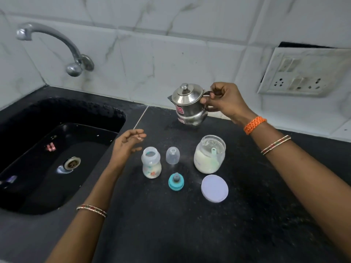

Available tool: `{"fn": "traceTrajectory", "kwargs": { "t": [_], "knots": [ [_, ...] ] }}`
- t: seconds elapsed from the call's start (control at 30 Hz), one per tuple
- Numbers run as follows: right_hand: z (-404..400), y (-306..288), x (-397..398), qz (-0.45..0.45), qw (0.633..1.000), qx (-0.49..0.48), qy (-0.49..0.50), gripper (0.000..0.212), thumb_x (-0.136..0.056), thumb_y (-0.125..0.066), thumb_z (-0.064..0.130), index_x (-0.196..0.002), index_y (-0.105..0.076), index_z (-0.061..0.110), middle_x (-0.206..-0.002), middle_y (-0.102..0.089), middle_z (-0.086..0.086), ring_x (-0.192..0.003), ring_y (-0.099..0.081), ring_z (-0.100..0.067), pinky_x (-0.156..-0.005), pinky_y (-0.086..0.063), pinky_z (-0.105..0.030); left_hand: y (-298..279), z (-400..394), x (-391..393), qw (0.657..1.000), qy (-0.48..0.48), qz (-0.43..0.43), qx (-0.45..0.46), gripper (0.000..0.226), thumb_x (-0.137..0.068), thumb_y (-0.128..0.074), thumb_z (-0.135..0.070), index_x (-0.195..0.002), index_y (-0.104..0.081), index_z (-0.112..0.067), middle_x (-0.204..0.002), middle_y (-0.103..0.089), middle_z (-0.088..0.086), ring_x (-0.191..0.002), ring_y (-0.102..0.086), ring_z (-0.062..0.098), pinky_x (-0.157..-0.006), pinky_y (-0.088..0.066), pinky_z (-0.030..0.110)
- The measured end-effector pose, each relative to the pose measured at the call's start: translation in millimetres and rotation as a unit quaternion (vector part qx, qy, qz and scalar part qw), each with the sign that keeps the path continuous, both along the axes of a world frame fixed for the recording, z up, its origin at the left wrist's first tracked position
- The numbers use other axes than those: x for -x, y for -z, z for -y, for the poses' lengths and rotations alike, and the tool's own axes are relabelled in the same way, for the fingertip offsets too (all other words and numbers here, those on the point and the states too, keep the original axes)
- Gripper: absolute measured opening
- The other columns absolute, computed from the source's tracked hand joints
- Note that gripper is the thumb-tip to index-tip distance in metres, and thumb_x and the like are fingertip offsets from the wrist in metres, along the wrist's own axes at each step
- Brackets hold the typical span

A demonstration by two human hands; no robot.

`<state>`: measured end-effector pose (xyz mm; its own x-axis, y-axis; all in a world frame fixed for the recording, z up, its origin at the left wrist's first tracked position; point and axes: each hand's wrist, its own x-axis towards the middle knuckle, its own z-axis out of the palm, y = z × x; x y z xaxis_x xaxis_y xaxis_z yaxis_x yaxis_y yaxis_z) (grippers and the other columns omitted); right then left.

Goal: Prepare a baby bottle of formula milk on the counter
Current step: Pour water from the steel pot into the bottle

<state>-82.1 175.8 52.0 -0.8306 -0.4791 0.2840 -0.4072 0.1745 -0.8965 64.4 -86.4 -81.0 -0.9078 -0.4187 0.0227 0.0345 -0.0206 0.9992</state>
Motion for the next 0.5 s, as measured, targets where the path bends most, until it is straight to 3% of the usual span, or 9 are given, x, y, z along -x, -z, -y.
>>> {"fn": "traceTrajectory", "kwargs": {
  "t": [0.13, 0.27, 0.4, 0.5],
  "knots": [
    [0, -4, -34, -0.002, 0.999, -0.041, -0.015, 0.037, -0.074, -0.079, 0.008, -0.056, -0.049, 0.022, -0.071, -0.070, 0.004, -0.071, -0.071, -0.009, -0.056, -0.059, -0.030, 29, -31, -38, 0.998, -0.031, -0.027, -0.039, 0.036, -0.081, -0.048, -0.027, -0.114, -0.056, -0.017, -0.100, -0.069, -0.011, -0.092, -0.064, 0.003, -0.073, -0.052, 0.019],
    [-2, 7, -55, 0.006, 0.997, -0.078, -0.030, 0.035, -0.072, -0.080, 0.007, -0.057, -0.051, 0.020, -0.065, -0.071, 0.006, -0.067, -0.069, -0.008, -0.057, -0.057, -0.027, 53, -52, -57, 0.997, 0.006, -0.034, 0.068, 0.054, -0.083, -0.056, -0.031, -0.134, -0.043, -0.018, -0.125, -0.059, -0.007, -0.114, -0.057, 0.004, -0.097, -0.044, 0.023],
    [9, 9, -75, -0.033, 0.987, -0.147, -0.061, 0.037, -0.072, -0.081, 0.009, -0.057, -0.048, 0.016, -0.055, -0.062, 0.009, -0.061, -0.063, -0.004, -0.058, -0.055, -0.026, 56, -50, -62, 0.980, 0.034, 0.010, 0.193, 0.059, -0.077, -0.066, -0.044, -0.130, -0.043, -0.035, -0.124, -0.056, -0.018, -0.107, -0.056, -0.005, -0.085, -0.041, 0.009],
    [18, 4, -83, -0.062, 0.977, -0.189, -0.080, 0.030, -0.070, -0.082, 0.010, -0.061, -0.053, 0.008, -0.058, -0.064, 0.009, -0.064, -0.066, 0.003, -0.067, -0.058, -0.027, 61, -51, -61, 0.975, 0.023, 0.007, 0.221, 0.056, -0.080, -0.070, -0.037, -0.130, -0.045, -0.031, -0.120, -0.055, -0.019, -0.103, -0.056, -0.003, -0.082, -0.040, 0.007]
  ]
}}
